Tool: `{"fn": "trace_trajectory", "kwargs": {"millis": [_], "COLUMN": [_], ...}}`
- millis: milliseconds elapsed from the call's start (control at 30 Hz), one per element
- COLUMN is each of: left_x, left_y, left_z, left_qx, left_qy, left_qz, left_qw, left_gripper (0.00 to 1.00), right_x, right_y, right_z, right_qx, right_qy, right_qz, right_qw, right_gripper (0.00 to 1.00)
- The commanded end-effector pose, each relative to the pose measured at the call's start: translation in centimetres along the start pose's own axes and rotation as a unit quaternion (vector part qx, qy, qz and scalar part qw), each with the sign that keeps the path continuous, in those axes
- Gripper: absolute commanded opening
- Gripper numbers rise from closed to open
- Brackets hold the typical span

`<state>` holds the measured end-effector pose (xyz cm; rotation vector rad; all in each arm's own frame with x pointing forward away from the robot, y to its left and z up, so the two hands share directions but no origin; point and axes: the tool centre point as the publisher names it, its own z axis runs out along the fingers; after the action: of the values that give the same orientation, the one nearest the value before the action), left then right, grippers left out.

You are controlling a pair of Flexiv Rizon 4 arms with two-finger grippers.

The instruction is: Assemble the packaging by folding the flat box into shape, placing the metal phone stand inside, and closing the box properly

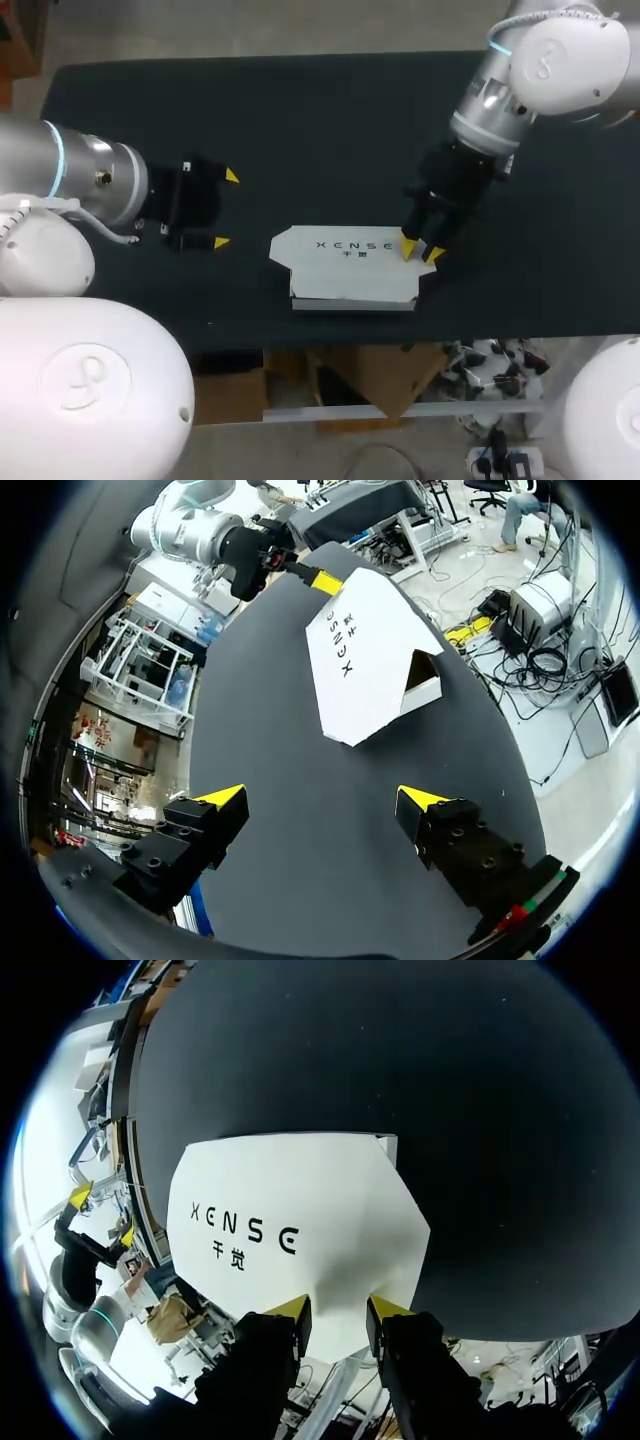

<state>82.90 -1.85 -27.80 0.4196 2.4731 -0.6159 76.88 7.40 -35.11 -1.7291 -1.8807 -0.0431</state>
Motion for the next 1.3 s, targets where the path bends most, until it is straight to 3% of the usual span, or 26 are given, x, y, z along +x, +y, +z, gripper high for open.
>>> {"fn": "trace_trajectory", "kwargs": {"millis": [33, 133, 233, 400, 500, 533, 600, 833, 900, 1300], "left_x": [-1.3, -2.0, -2.7, -3.4, -3.9, -4.1, -4.5, -5.8, -5.7, -5.7], "left_y": [-0.5, -0.9, -1.5, -2.9, -3.8, -4.1, -4.4, -5.0, -4.9, -4.9], "left_z": [0.4, 0.2, 0.1, 0.7, 1.2, 1.3, 1.4, 2.1, 2.1, 2.1], "left_qx": [0.022, 0.055, 0.057, 0.002, -0.044, -0.057, -0.068, -0.126, -0.162, -0.162], "left_qy": [0.124, 0.130, 0.145, 0.194, 0.238, 0.256, 0.272, 0.317, 0.283, 0.283], "left_qz": [-0.009, -0.039, -0.078, -0.147, -0.186, -0.212, -0.228, -0.343, -0.346, -0.346], "left_qw": [0.992, 0.989, 0.985, 0.970, 0.952, 0.941, 0.932, 0.875, 0.880, 0.880], "left_gripper": [1.00, 1.00, 1.00, 1.00, 1.00, 1.00, 1.00, 1.00, 1.00, 1.00], "right_x": [-0.1, -0.3, -0.4, -0.5, -0.5, -0.5, -0.6, -0.6, -0.6, -0.6], "right_y": [0.1, 0.1, 0.2, 0.3, 0.3, 0.3, 0.3, 0.4, 0.4, 0.4], "right_z": [0.3, 0.3, 0.3, 0.4, 0.4, 0.4, 0.5, 0.6, 0.7, 0.7], "right_qx": [0.001, 0.001, 0.001, 0.002, 0.002, 0.002, 0.002, 0.004, 0.003, 0.001], "right_qy": [0.000, 0.001, 0.002, 0.003, 0.003, 0.003, 0.003, 0.003, 0.002, 0.003], "right_qz": [0.001, 0.002, 0.003, 0.004, 0.004, 0.004, 0.005, 0.007, 0.007, 0.007], "right_qw": [1.000, 1.000, 1.000, 1.000, 1.000, 1.000, 1.000, 1.000, 1.000, 1.000], "right_gripper": [0.38, 0.38, 0.38, 0.38, 0.38, 0.38, 0.38, 0.38, 0.38, 0.38]}}
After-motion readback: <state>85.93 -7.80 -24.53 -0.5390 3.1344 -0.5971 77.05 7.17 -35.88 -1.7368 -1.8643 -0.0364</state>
